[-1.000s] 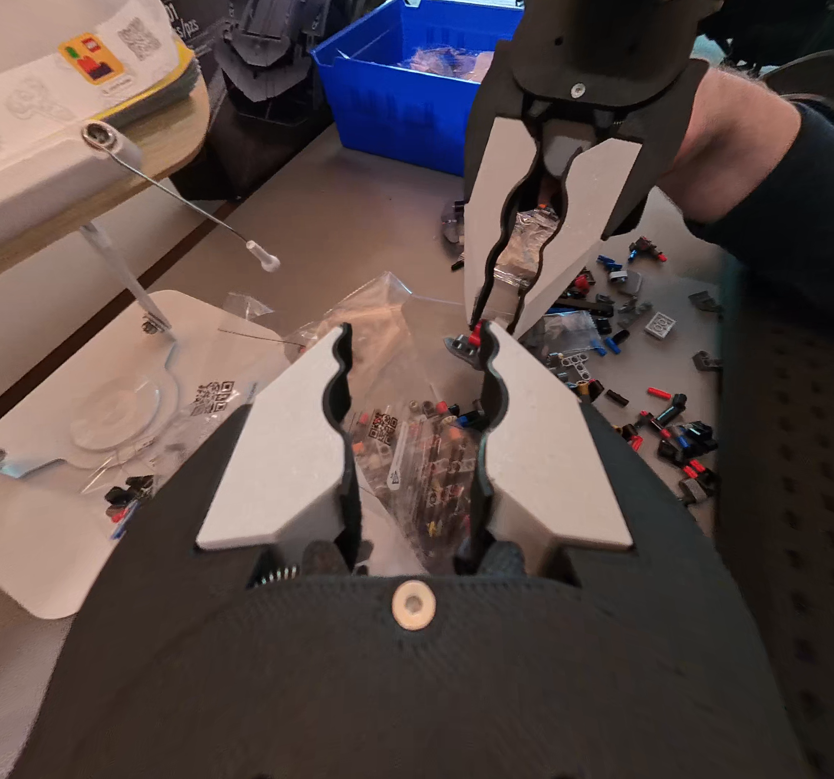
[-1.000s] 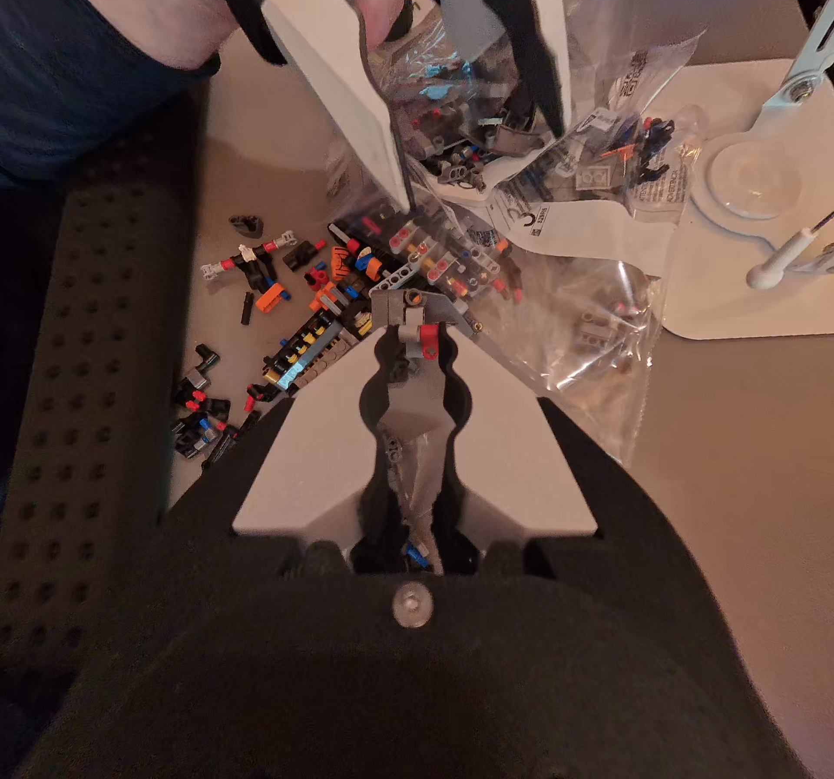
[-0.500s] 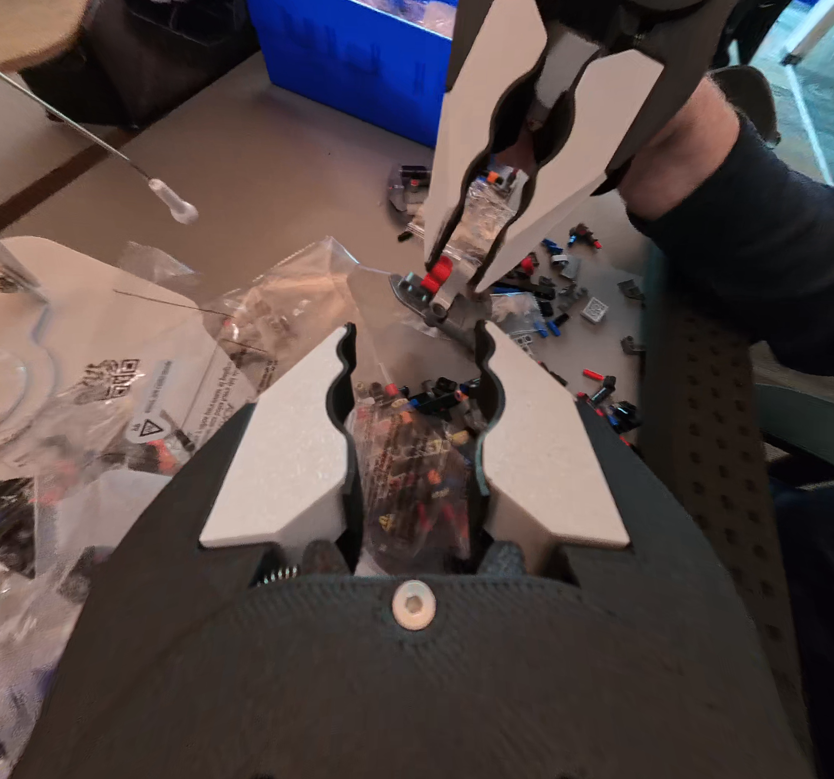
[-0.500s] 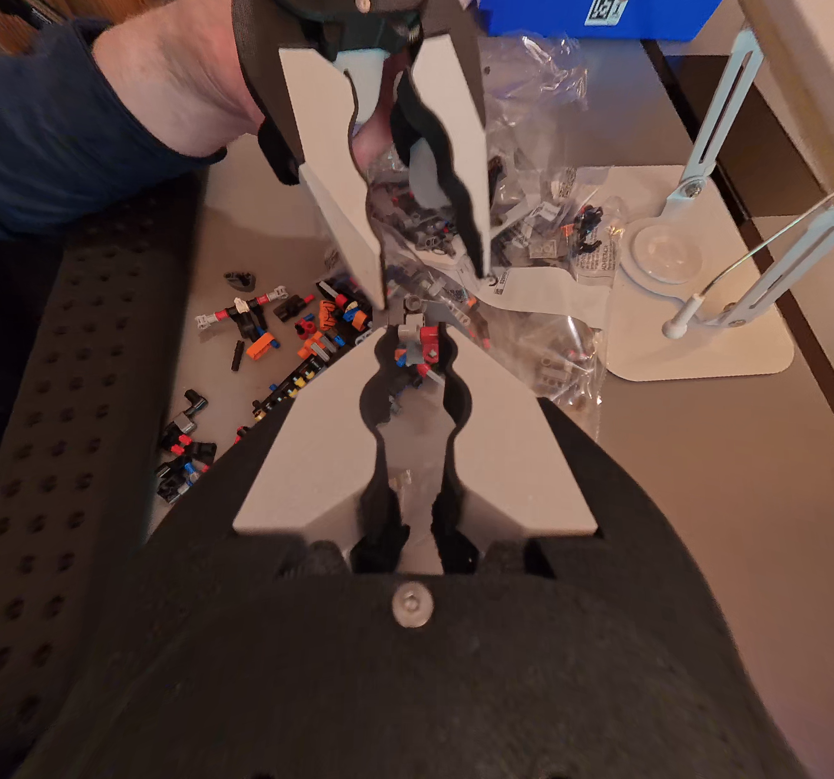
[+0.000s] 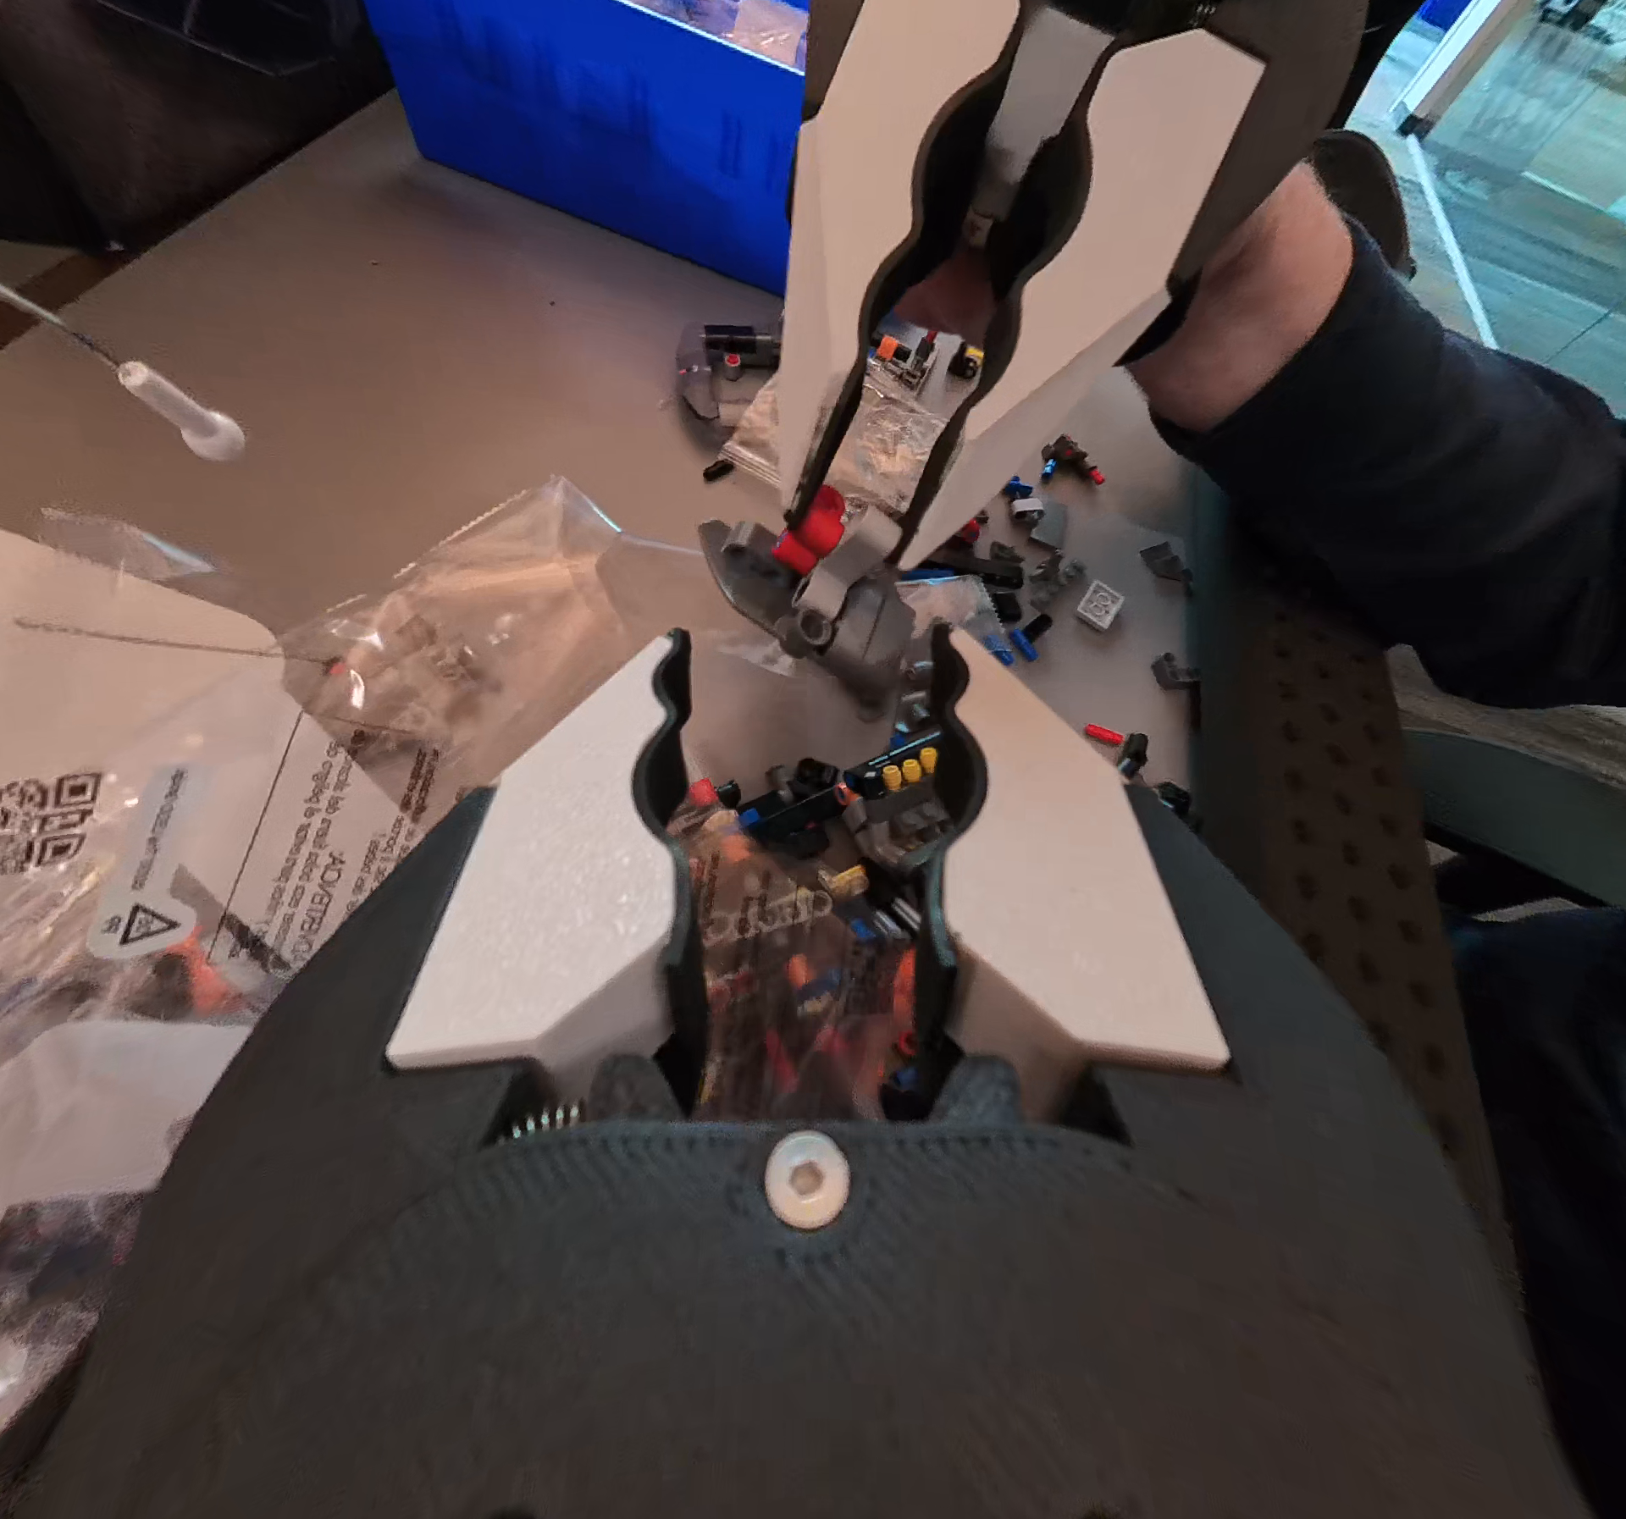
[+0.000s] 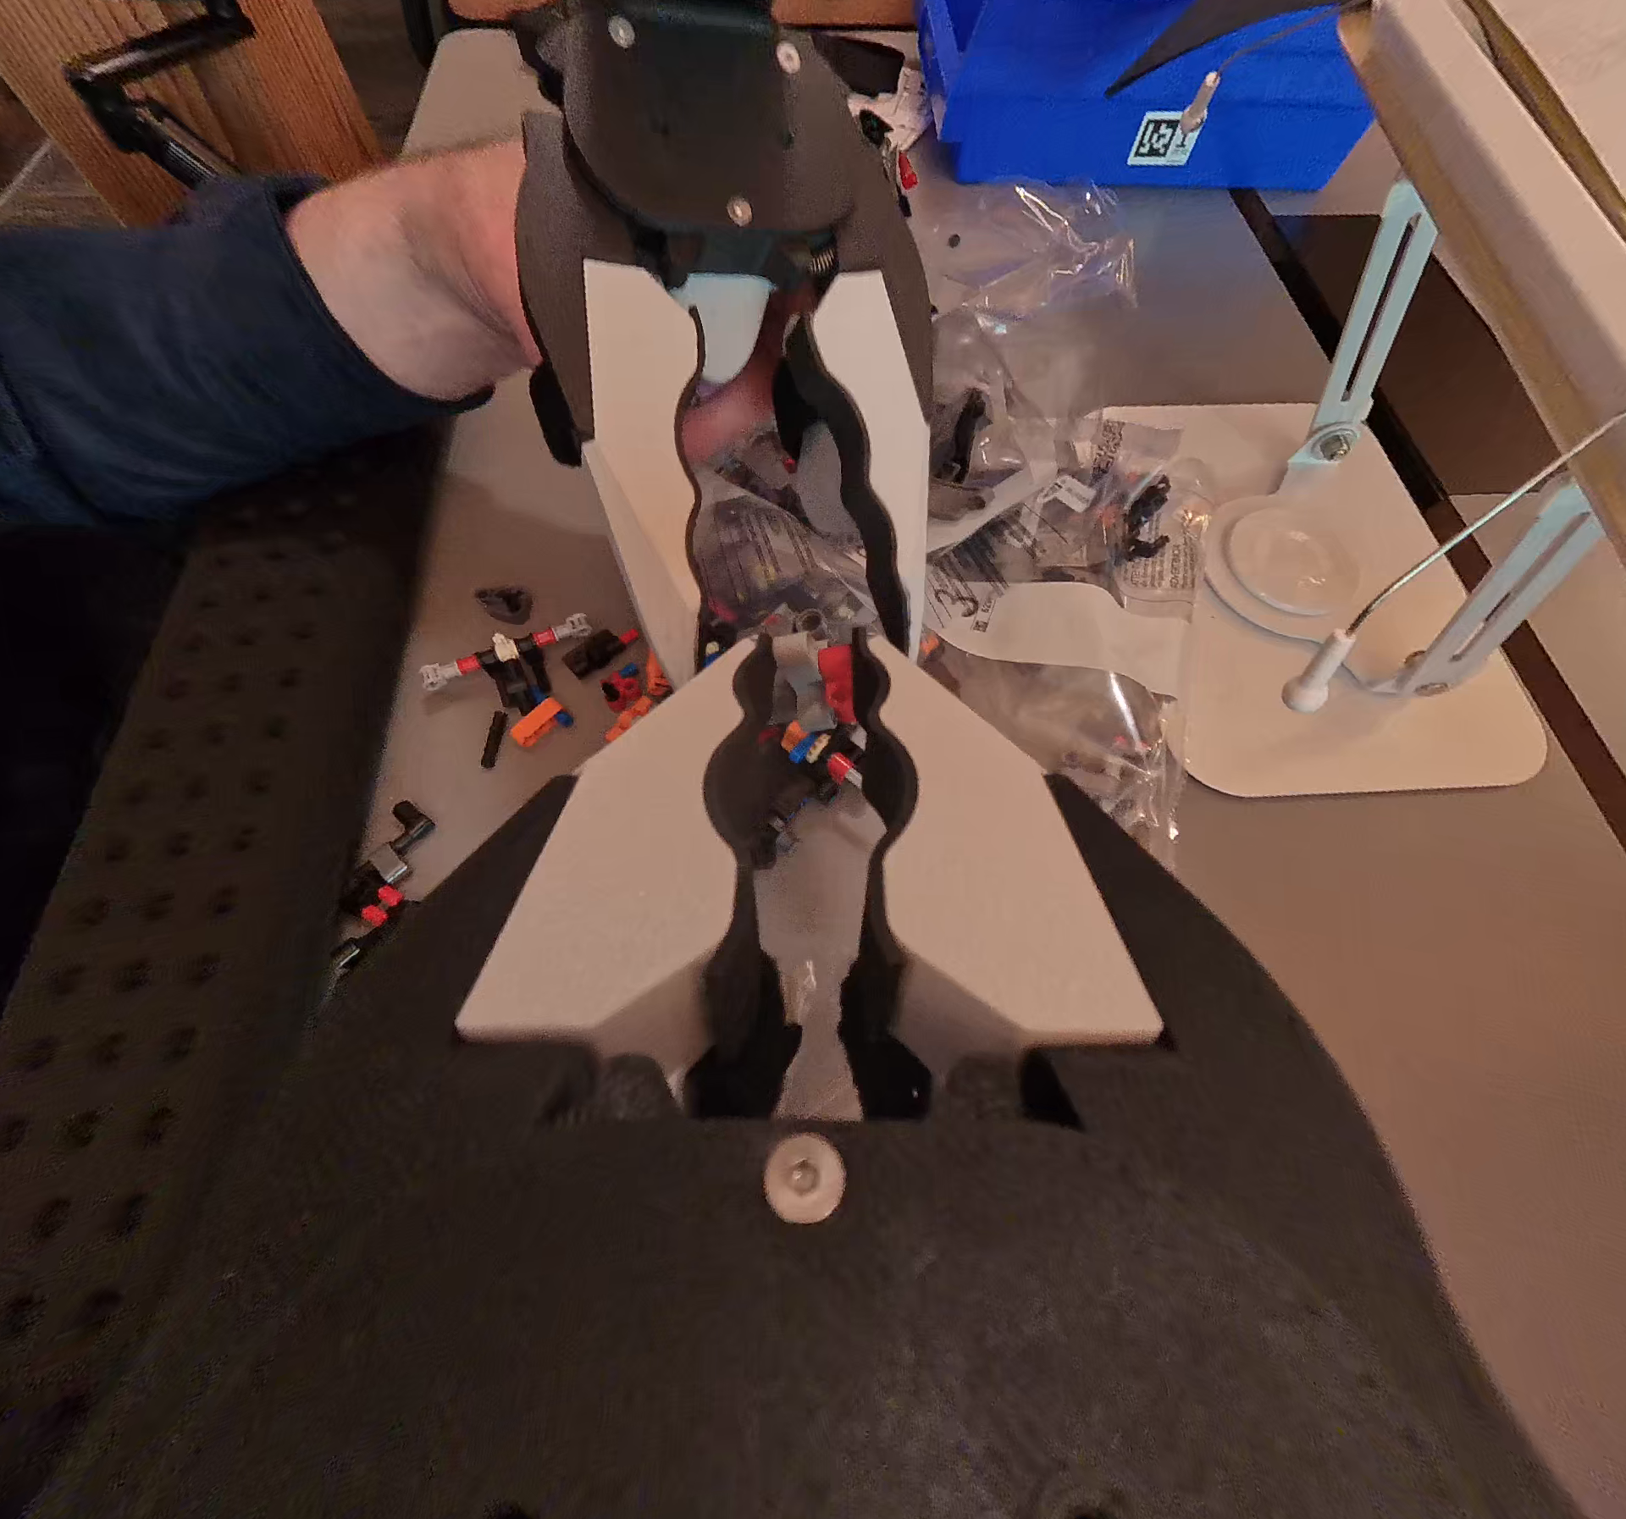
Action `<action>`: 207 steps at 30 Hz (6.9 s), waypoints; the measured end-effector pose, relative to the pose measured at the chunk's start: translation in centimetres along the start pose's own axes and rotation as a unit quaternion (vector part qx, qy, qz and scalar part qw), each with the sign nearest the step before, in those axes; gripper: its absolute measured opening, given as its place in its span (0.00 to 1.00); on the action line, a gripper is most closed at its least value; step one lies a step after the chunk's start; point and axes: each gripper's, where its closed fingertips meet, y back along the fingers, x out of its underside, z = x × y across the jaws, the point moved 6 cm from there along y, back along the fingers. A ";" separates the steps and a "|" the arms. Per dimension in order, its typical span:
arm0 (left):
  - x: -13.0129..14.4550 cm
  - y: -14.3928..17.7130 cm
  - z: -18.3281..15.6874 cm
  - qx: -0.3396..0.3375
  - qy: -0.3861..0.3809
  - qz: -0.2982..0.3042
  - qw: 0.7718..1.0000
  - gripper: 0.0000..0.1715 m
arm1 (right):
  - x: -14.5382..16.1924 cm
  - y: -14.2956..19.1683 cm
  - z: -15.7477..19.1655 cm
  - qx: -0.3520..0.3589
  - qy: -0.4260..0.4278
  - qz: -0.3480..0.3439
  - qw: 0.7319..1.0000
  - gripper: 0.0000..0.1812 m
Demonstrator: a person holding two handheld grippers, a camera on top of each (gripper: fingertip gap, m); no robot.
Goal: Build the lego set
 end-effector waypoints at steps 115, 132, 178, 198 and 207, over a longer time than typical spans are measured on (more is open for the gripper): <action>0.1 1.0 -3.5 -0.063 -0.253 0.050 0.964 0.10 | 1.1 0.0 1.6 -0.050 0.014 -0.020 0.998 0.00; -0.5 1.4 -4.3 -0.089 -0.288 0.047 0.952 0.10 | 0.9 0.5 2.1 -0.039 0.051 -0.013 0.998 0.00; -0.9 -1.9 -4.4 -0.234 -0.406 0.065 0.881 0.22 | 3.4 2.0 0.5 -0.118 -0.078 -0.037 0.989 0.00; -0.3 -2.4 -4.4 -0.247 -0.426 0.115 0.863 0.13 | 3.7 1.7 0.8 -0.079 -0.046 0.007 0.996 0.00; -0.4 -2.0 -5.0 -0.233 -0.423 0.102 0.870 0.13 | 3.4 2.3 1.4 -0.097 -0.030 -0.010 0.995 0.00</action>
